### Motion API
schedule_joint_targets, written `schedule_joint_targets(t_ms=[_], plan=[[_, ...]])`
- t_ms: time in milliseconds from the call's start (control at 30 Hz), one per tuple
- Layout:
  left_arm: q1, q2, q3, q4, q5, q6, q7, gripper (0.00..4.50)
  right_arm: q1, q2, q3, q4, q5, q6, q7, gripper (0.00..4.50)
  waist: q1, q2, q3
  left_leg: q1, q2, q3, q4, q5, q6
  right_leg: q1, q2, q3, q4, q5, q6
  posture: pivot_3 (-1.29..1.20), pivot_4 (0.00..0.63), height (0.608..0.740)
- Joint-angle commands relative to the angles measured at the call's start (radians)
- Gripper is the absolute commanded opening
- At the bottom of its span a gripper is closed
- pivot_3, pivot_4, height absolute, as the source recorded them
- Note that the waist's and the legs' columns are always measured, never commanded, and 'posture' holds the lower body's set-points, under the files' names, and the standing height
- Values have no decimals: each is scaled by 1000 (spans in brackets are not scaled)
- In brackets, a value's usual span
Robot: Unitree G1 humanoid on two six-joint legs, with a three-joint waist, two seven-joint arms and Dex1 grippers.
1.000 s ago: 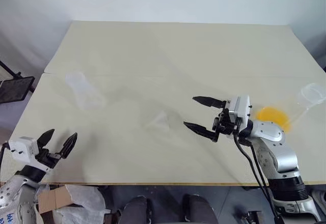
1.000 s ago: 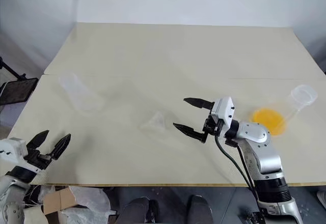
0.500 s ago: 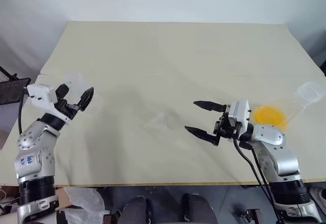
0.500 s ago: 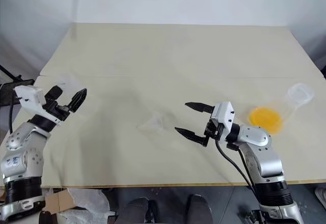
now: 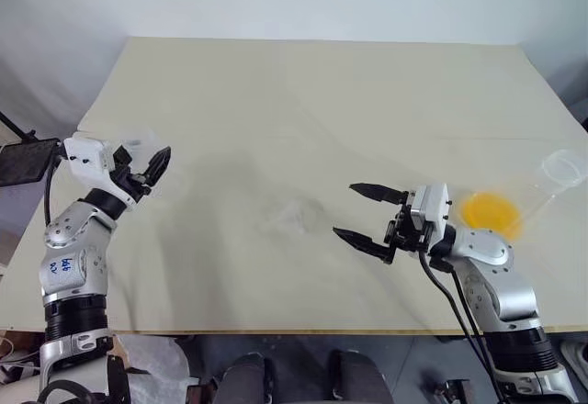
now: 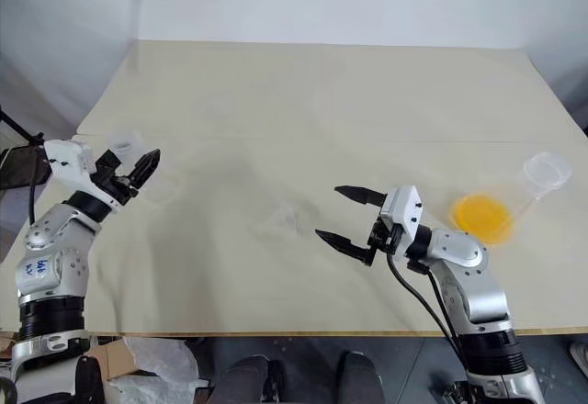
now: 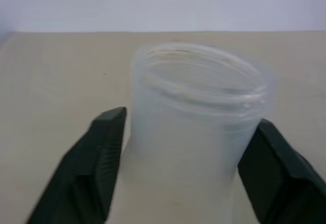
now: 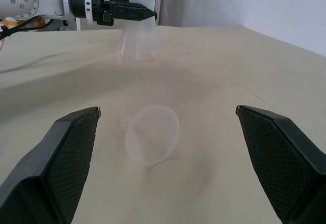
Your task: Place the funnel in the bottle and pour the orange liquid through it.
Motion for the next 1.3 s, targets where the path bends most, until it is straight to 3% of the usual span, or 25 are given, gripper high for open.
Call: schedule_joint_targets(t_ms=[33,267,433,567,733,933,1300], plan=[[-12,24,12,-2,9,-26,-7,2390,7,8,-6,-39,5,-19,-8,4500,0,0,0,0,0,0,0,0,0,0,0,0,0,0,0,0,150,740],[-39,13,-37,-93,-47,2,-95,2390,23,5,-37,-60,7,-33,-38,4500,3,0,0,0,0,0,0,0,0,0,0,0,0,0,0,0,150,740],[-192,-56,-227,-145,-72,61,-252,2390,119,-52,-154,-128,43,-11,-70,4500,32,-2,1,-4,-1,-3,4,0,0,1,0,-1,0,0,1,0,150,740],[-352,-175,-391,4,7,11,-356,2390,262,-108,-264,-176,50,-8,-75,4500,31,-2,1,-4,-3,-3,6,0,1,2,0,-2,-2,1,2,0,150,740],[-546,-345,-511,356,147,-194,-413,2390,419,-102,-361,-264,48,-17,-130,4500,31,-3,1,-5,-4,1,5,0,1,2,3,-3,-4,1,2,0,150,740],[-629,-431,-528,595,228,-347,-411,2390,500,-65,-361,-360,44,-11,-193,4500,15,-3,2,-1,-2,8,1,0,1,-1,4,0,-6,1,2,0,150,740],[-651,-429,-494,665,262,-381,-417,2390,499,-58,-329,-372,43,-9,-225,4500,30,-4,2,-3,-3,6,2,0,3,-1,1,0,-6,1,2,0,150,740]])
